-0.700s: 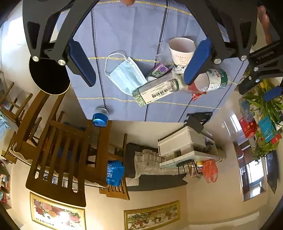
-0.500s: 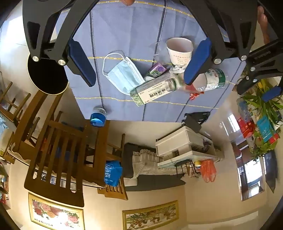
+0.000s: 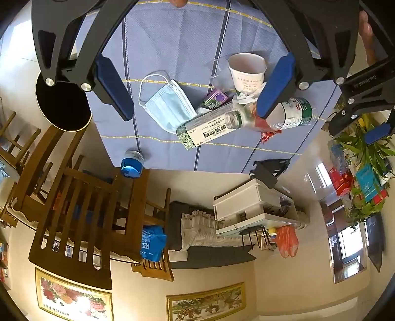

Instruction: Collect trash

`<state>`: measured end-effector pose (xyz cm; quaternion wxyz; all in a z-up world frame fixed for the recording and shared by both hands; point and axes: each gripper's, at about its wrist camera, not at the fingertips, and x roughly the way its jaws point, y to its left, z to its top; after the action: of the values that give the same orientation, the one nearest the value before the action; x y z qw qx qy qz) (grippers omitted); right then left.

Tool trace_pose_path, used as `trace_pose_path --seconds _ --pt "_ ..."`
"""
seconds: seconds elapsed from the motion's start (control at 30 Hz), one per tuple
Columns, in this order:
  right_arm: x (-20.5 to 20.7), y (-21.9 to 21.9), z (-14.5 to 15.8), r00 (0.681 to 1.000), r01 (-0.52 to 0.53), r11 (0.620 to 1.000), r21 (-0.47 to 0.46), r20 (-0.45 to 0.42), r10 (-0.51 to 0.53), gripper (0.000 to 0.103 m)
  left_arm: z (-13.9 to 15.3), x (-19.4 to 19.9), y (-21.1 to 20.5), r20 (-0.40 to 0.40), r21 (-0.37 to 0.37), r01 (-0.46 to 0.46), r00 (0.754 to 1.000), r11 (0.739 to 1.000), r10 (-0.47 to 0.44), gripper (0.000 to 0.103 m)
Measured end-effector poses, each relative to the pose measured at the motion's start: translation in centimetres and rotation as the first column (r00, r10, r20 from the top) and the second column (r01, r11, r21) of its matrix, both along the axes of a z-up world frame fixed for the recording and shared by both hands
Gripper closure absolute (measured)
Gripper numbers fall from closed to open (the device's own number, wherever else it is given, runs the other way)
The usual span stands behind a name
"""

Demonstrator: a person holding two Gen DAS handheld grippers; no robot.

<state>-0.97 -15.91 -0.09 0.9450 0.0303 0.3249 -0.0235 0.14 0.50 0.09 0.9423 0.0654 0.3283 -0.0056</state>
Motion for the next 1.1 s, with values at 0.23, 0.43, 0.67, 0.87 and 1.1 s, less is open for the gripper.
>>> trace_pose_path --seconds 0.23,0.43,0.67,0.87,1.1 --pt "0.2 0.1 -0.3 1.0 0.024 0.999 -0.024 -0.001 -0.024 0.005 -0.2 0.0 0.0 0.001 -0.005 0.007 1.0 1.0 -0.007 0.006" --pt "-0.1 0.4 0.1 0.996 0.082 0.992 -0.101 0.029 -0.079 0.005 0.2 -0.2 0.3 0.027 -0.019 -0.003 1.0 1.0 0.004 0.006" --pt "0.2 -1.2 0.0 1.0 -0.01 0.995 0.1 0.001 0.01 0.005 0.4 -0.5 0.4 0.035 -0.034 0.011 0.999 0.999 -0.009 0.006" --pt "0.4 -3.3 -0.9 1.0 -0.004 0.95 0.312 0.009 0.002 0.005 0.4 -0.6 0.4 0.043 -0.027 0.005 0.999 1.0 -0.003 0.006" --pt "-1.3 -1.5 0.7 0.973 -0.048 0.988 0.148 0.232 0.013 0.005 0.4 -0.6 0.5 0.044 -0.035 -0.002 0.999 0.999 0.004 0.006"
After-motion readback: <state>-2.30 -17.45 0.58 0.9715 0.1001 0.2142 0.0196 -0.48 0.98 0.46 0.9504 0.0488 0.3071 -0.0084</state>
